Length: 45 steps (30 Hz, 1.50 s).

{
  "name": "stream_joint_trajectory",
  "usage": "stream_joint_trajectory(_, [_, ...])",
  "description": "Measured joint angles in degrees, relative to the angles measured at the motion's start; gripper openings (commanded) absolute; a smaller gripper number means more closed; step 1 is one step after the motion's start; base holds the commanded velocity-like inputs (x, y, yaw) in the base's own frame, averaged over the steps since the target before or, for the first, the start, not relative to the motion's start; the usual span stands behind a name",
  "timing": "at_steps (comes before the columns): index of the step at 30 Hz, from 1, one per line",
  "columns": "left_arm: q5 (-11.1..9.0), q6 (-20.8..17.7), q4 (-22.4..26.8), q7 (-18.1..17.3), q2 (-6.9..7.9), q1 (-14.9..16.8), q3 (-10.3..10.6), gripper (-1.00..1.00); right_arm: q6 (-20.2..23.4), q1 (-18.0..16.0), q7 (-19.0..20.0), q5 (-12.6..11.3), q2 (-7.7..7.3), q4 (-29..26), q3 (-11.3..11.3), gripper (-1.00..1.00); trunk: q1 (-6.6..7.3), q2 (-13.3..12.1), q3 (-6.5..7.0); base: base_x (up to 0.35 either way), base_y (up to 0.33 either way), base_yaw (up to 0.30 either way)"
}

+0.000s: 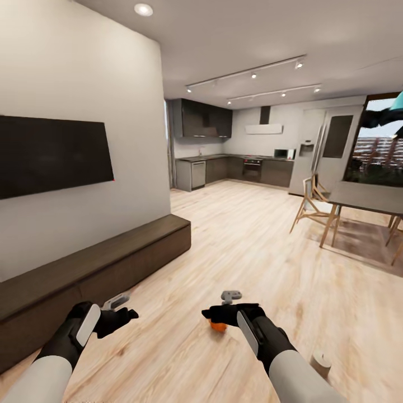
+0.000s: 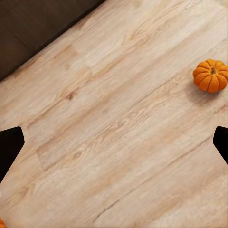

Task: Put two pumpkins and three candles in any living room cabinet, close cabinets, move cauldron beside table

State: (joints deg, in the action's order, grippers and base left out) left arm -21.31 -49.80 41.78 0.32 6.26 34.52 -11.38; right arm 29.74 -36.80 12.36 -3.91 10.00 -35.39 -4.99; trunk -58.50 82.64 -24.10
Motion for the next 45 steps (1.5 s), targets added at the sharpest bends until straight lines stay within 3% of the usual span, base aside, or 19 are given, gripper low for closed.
stream_joint_trajectory(30, [0.0, 0.0, 0.0, 0.0, -0.01, 0.0, 0.0, 1.00, -0.2, 0.0, 0.2, -0.5, 0.00, 0.0, 0.0, 1.00, -0.01, 0.0, -0.24, 0.072, -0.057, 0.232])
stream_joint_trajectory(45, [0.0, 0.0, 0.0, 0.0, 0.00, 0.0, 0.0, 1.00, -0.2, 0.0, 0.1, -0.5, 0.00, 0.0, 0.0, 1.00, 0.02, 0.0, -0.23, 0.290, 0.000, 0.275])
